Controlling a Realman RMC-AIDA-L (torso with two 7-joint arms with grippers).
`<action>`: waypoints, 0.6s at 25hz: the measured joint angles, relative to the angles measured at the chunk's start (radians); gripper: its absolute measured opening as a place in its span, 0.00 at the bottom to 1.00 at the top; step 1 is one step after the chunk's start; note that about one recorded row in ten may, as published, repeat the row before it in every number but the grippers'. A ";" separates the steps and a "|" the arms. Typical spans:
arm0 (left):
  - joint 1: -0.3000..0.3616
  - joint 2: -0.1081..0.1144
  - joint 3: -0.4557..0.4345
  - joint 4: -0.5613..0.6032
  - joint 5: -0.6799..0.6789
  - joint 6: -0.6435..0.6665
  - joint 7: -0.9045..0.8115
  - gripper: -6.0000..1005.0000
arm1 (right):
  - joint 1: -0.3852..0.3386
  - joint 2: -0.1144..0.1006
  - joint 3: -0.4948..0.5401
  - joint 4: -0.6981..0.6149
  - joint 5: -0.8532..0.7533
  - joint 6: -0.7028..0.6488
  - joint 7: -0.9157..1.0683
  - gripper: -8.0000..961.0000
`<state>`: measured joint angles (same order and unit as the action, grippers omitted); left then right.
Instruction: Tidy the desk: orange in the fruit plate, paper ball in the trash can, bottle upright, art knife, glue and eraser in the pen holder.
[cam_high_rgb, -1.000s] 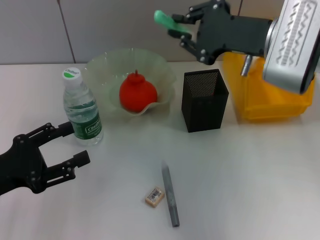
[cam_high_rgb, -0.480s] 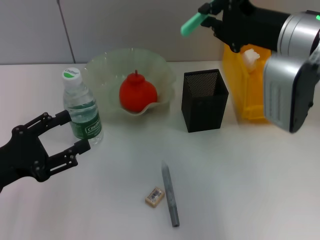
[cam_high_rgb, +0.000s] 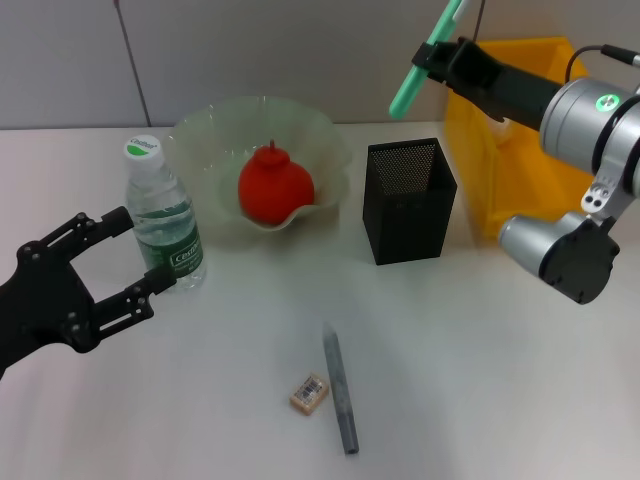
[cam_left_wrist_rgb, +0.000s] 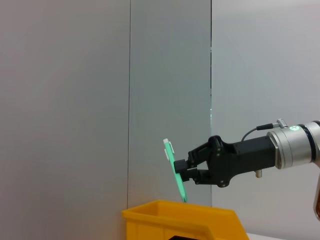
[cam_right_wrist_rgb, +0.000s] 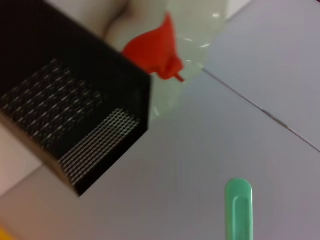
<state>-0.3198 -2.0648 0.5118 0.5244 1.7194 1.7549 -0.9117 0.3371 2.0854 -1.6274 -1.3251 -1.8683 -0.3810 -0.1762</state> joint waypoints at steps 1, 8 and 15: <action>0.002 0.000 0.000 -0.003 -0.002 0.000 0.006 0.81 | -0.004 -0.001 -0.018 0.003 0.000 0.023 -0.028 0.27; 0.017 -0.002 -0.009 -0.040 -0.007 -0.002 0.058 0.81 | -0.022 -0.002 -0.089 0.029 -0.008 0.131 -0.237 0.27; 0.019 -0.002 -0.011 -0.070 -0.015 -0.002 0.097 0.81 | -0.046 -0.002 -0.133 0.037 -0.011 0.193 -0.387 0.28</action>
<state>-0.3006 -2.0671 0.5010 0.4540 1.7045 1.7531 -0.8144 0.2910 2.0830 -1.7601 -1.2879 -1.8798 -0.1878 -0.5634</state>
